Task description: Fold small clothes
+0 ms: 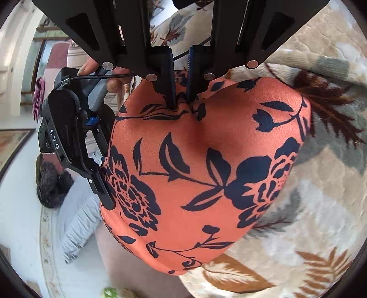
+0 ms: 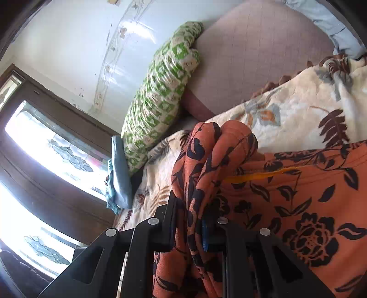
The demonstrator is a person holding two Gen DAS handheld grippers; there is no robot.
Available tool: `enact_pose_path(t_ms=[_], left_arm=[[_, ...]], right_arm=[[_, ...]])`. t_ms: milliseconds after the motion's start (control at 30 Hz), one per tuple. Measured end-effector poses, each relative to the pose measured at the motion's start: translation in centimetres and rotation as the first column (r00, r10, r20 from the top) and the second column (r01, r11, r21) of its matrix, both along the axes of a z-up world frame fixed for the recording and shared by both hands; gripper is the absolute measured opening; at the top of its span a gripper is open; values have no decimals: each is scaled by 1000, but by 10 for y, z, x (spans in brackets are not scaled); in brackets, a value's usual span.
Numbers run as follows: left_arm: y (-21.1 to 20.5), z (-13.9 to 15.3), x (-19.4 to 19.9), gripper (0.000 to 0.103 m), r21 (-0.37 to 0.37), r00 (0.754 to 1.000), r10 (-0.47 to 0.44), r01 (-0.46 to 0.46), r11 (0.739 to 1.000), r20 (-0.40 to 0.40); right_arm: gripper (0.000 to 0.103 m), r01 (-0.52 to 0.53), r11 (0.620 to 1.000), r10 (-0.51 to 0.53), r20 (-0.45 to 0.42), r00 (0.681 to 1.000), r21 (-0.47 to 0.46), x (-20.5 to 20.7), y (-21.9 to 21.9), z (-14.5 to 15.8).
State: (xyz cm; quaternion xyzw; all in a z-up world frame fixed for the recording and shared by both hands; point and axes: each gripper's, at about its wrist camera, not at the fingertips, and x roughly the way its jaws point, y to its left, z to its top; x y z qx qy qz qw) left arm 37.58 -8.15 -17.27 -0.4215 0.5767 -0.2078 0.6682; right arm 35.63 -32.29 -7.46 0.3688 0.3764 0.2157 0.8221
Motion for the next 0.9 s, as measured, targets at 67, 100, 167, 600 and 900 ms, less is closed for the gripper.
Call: enact_pose_path(t_ms=[67, 100, 167, 600, 900], left_arm=[[-29, 5, 3, 7, 1, 999, -53, 53, 999, 9], [-44, 4, 3, 7, 3, 997, -79, 79, 997, 6], [-74, -4, 2, 7, 19, 991, -131, 131, 991, -12], [-127, -2, -15, 8, 235, 917, -395, 396, 888, -54], [-63, 76, 20, 44, 384, 962, -209, 128, 914, 176]], right_arm=[[16, 46, 999, -46, 2, 999, -10, -14, -29, 7], [16, 69, 997, -69, -7, 998, -25, -20, -43, 6], [16, 119, 992, -122, -51, 991, -50, -31, -71, -6], [28, 209, 974, -223, -248, 943, -82, -68, -114, -75], [42, 124, 989, -141, -261, 955, -79, -114, -95, -69]])
